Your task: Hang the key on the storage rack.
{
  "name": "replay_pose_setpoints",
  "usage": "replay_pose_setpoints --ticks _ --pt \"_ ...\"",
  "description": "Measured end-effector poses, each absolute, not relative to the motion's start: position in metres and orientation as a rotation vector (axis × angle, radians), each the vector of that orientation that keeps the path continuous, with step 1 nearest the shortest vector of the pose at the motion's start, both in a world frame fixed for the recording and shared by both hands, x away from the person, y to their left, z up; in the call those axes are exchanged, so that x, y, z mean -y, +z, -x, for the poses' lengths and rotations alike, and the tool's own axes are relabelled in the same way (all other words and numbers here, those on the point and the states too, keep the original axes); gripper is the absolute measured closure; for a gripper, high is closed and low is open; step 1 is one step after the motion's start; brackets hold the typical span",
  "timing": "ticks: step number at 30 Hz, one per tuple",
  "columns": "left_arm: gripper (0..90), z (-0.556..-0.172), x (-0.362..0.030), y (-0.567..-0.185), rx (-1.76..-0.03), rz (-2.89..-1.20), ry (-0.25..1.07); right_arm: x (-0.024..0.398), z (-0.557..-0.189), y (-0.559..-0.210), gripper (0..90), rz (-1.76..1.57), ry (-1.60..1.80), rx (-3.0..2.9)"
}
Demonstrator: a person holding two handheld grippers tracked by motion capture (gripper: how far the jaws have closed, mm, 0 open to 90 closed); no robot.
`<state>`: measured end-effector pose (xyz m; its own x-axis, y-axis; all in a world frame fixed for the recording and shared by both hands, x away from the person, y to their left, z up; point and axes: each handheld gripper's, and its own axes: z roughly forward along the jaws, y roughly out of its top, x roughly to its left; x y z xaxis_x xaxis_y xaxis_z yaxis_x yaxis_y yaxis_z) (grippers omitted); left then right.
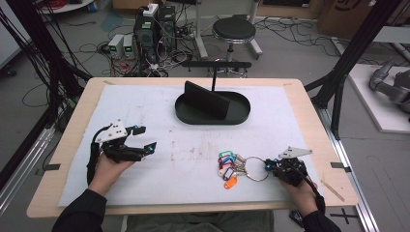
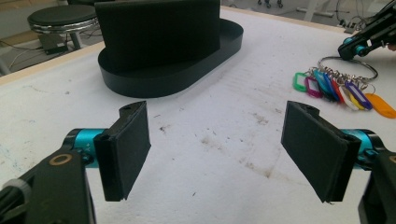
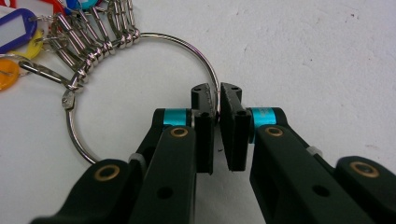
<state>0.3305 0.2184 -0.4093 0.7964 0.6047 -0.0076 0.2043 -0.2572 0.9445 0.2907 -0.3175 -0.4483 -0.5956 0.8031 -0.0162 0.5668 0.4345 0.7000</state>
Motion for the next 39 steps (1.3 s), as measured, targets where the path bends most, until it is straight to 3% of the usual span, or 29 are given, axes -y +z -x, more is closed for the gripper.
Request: replay_pose_setpoints --ticks 23,39 --pt "23.7 -0.328 -0.219 -0.411 -0.617 -1.836 0.426 0.32 -0.296 -0.431 87.1 -1.208 1.393 -2.221" --pt "23.7 -0.329 -0.217 -0.41 -0.613 -1.838 0.431 0.312 -0.293 -0.429 85.3 -1.221 1.44 -2.286"
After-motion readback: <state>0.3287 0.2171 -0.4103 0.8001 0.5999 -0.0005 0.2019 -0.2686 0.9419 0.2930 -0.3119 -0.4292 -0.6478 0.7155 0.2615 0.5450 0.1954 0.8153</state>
